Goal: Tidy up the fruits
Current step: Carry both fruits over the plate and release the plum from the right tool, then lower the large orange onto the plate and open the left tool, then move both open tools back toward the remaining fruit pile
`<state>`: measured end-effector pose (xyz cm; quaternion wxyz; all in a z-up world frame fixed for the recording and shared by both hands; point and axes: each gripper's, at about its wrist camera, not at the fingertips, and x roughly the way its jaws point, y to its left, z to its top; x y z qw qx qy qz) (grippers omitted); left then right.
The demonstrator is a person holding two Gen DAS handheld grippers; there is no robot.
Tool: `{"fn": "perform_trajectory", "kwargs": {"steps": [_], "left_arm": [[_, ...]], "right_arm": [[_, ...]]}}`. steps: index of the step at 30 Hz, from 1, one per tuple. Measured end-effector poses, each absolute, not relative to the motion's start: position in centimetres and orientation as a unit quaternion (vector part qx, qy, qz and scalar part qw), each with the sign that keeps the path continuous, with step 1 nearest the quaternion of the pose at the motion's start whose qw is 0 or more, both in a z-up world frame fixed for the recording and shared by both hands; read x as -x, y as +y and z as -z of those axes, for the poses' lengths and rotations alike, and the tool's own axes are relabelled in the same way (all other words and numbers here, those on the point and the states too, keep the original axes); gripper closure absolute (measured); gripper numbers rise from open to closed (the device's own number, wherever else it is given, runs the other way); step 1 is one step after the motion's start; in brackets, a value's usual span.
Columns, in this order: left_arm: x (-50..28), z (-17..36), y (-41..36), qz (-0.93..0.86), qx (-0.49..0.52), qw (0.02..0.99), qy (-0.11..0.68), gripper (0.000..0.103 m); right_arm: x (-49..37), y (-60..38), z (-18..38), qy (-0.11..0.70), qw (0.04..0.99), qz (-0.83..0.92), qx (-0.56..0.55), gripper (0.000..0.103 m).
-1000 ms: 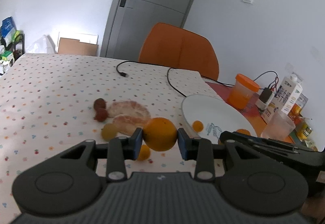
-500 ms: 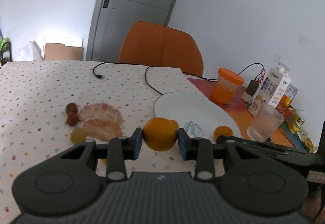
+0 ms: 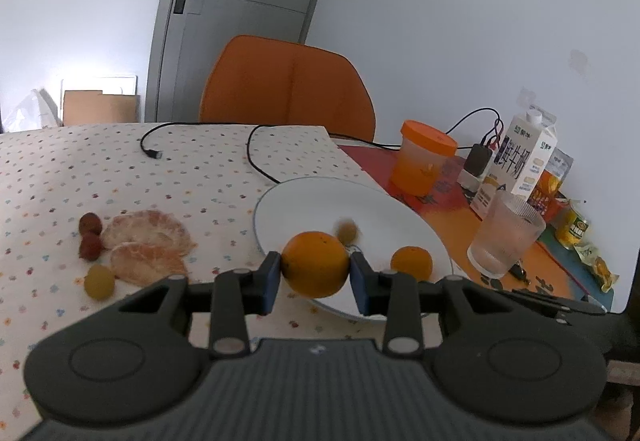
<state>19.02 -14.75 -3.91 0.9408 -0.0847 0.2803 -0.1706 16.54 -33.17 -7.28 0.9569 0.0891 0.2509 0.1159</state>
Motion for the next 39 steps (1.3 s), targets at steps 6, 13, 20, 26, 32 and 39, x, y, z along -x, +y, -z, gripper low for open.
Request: {"fn": "perform_trajectory", "kwargs": {"steps": [6, 13, 20, 26, 32, 39], "left_arm": [[-19.4, 3.7, -15.9, 0.179, 0.079, 0.94, 0.278, 0.067], [-20.1, 3.4, -17.7, 0.193, 0.061, 0.94, 0.275, 0.067], [-20.9, 3.8, -18.4, 0.195, 0.059, 0.938, 0.282, 0.067], [-20.7, 4.3, -18.1, 0.188, 0.057, 0.938, 0.285, 0.064], [-20.3, 4.5, -16.4, 0.169, 0.06, 0.94, 0.291, 0.052], [-19.3, 4.3, -14.1, 0.146, 0.059, 0.945, 0.286, 0.027]], "right_arm": [[-16.2, -33.9, 7.4, 0.251, 0.957, -0.113, -0.094, 0.075], [-16.0, -34.4, 7.2, 0.248, 0.958, -0.108, -0.098, 0.075], [-15.8, -34.7, 6.9, 0.245, 0.959, -0.104, -0.098, 0.075], [-16.0, -34.6, 7.0, 0.248, 0.958, -0.107, -0.1, 0.071], [-16.2, -34.1, 7.1, 0.248, 0.957, -0.11, -0.104, 0.066], [-16.1, -33.1, 6.9, 0.24, 0.959, -0.114, -0.097, 0.038]]}}
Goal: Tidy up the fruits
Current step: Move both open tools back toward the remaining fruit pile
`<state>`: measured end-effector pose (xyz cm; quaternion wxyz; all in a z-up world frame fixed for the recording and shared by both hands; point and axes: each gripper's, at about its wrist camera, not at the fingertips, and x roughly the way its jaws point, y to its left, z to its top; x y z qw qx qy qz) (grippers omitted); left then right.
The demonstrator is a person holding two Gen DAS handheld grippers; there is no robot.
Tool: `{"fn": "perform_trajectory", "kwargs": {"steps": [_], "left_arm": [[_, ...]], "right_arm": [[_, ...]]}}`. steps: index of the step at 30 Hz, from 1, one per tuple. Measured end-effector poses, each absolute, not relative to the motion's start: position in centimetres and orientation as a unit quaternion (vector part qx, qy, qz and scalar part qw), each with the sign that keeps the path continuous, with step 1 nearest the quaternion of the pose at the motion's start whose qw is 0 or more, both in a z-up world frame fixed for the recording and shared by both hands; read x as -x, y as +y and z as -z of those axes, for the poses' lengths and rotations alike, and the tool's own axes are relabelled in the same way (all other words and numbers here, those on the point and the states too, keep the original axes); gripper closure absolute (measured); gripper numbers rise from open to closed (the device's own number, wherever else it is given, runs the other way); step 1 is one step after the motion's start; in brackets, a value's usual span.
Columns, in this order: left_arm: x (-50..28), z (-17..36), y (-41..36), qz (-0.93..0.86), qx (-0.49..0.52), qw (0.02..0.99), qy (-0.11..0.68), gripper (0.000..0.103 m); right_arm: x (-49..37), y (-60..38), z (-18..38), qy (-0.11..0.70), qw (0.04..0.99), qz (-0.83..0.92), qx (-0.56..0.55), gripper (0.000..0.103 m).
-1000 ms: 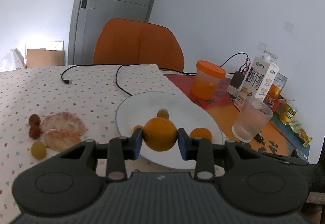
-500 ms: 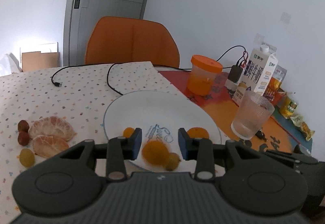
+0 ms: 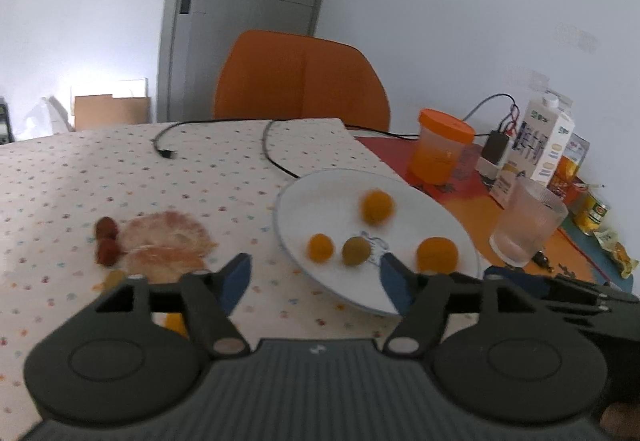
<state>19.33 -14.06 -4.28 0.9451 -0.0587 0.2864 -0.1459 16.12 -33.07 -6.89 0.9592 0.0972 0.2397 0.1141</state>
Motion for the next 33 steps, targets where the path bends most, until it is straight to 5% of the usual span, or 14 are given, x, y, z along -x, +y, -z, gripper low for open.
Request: {"fn": "perform_trajectory", "kwargs": {"steps": [4, 11, 33], "left_arm": [[-18.6, 3.8, -12.6, 0.131, 0.058, 0.95, 0.277, 0.017], [-17.2, 3.1, -10.3, 0.115, 0.057, 0.958, 0.256, 0.013], [-13.9, 3.9, -4.1, 0.091, 0.07, 0.958, 0.263, 0.013]], "right_arm": [[-16.1, -32.5, 6.7, 0.232, 0.961, -0.116, -0.092, 0.023], [-16.2, -31.8, 6.4, 0.233, 0.959, -0.127, -0.103, 0.001], [-16.3, -27.8, 5.4, 0.253, 0.949, -0.157, -0.1, 0.0]]}}
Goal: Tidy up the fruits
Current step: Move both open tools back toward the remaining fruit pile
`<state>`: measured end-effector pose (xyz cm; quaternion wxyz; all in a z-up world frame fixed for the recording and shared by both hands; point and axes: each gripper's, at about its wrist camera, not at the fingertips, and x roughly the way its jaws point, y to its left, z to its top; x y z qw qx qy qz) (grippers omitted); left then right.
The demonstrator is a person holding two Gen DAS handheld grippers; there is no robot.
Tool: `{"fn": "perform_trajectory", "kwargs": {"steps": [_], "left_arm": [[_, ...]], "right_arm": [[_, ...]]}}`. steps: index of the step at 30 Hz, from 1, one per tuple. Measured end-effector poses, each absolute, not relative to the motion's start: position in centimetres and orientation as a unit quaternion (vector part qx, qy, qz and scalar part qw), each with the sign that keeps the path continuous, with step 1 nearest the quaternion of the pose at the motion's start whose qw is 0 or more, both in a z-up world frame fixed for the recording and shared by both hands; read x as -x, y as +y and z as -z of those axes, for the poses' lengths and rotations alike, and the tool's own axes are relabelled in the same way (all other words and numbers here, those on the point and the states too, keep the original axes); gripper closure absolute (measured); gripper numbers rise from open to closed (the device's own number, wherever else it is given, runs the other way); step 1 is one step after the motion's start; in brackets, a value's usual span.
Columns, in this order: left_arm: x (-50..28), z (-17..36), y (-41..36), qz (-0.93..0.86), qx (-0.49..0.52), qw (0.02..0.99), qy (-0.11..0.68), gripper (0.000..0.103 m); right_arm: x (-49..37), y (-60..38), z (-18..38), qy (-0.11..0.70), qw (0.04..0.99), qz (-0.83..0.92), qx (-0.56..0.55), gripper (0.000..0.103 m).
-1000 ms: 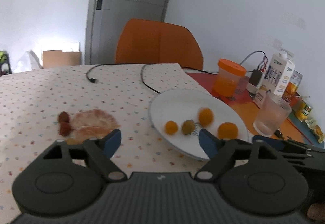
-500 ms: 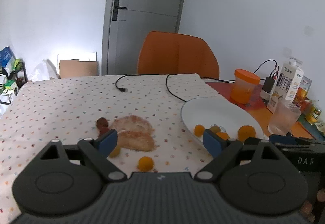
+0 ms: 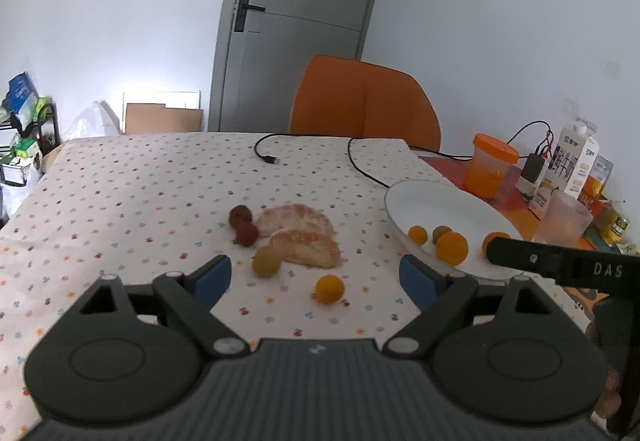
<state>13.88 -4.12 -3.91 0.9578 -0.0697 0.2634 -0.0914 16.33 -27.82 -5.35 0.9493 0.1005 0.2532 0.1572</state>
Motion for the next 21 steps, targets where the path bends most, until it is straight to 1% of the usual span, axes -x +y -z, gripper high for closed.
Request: {"fn": "perform_trajectory", "kwargs": {"steps": [12, 15, 19, 21], "left_arm": [[-13.2, 3.6, -1.5, 0.072, 0.095, 0.959, 0.257, 0.013], [-13.3, 3.7, -1.2, 0.071, 0.102, 0.959, 0.255, 0.016], [-13.4, 3.9, -1.2, 0.069, 0.106, 0.959, 0.252, 0.017], [-13.5, 3.9, -1.1, 0.066, 0.107, 0.96, 0.25, 0.02]], "right_arm": [[-16.1, -25.7, 4.6, 0.252, 0.945, -0.188, -0.086, 0.0], [-16.0, -25.3, 4.3, 0.243, 0.946, -0.198, -0.083, 0.0], [-16.2, -24.6, 4.0, 0.245, 0.943, -0.213, -0.079, 0.01], [-16.4, -24.3, 3.9, 0.244, 0.942, -0.216, -0.078, 0.011]]}}
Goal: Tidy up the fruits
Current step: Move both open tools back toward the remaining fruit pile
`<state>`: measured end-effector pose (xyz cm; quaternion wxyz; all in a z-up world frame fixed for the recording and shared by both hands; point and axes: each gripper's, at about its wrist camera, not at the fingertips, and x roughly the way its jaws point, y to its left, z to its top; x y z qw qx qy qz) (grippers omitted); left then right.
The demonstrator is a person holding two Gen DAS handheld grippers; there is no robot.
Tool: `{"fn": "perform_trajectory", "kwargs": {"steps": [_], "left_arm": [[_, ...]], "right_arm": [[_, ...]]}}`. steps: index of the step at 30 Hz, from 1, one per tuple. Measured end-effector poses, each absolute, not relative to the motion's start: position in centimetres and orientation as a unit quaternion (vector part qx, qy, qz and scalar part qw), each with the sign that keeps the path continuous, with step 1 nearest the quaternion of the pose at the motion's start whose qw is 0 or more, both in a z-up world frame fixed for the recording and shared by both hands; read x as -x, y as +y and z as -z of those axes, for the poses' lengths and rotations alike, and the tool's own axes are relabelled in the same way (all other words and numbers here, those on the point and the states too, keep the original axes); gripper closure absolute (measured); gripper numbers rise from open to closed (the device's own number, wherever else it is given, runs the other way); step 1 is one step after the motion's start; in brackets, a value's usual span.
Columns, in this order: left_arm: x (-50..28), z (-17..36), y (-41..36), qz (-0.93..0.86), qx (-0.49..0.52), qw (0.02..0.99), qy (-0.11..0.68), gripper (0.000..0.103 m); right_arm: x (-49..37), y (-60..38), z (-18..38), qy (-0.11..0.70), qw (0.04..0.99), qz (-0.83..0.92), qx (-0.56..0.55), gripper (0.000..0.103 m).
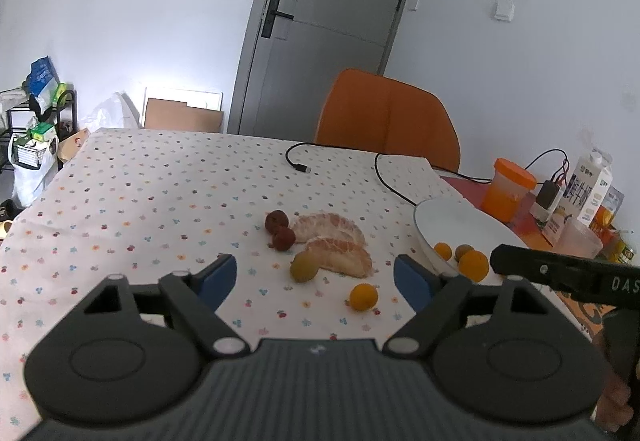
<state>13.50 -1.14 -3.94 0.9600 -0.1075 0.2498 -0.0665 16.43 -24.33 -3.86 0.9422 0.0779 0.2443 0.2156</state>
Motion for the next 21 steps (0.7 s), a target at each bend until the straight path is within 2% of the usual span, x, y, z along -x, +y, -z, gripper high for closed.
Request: {"fn": "perform_trajectory", "kwargs": {"steps": [7, 11, 17, 21], "left_arm": [[-14.2, 4.2, -0.9, 0.067, 0.114, 0.959, 0.25, 0.031], [-14.7, 4.6, -1.0, 0.067, 0.116, 0.958, 0.252, 0.037], [-16.2, 5.6, -1.5, 0.06, 0.12, 0.955, 0.265, 0.046], [-16.9, 6.4, -1.8, 0.06, 0.123, 0.953, 0.269, 0.048]], "right_arm": [[-17.2, -23.4, 4.1, 0.252, 0.937, -0.231, -0.068, 0.021], [-18.0, -22.8, 4.4, 0.26, 0.933, -0.241, -0.06, 0.031], [-19.3, -22.1, 4.6, 0.264, 0.929, -0.255, -0.054, 0.04], [-19.7, -21.8, 4.8, 0.268, 0.925, -0.264, -0.048, 0.043]]}}
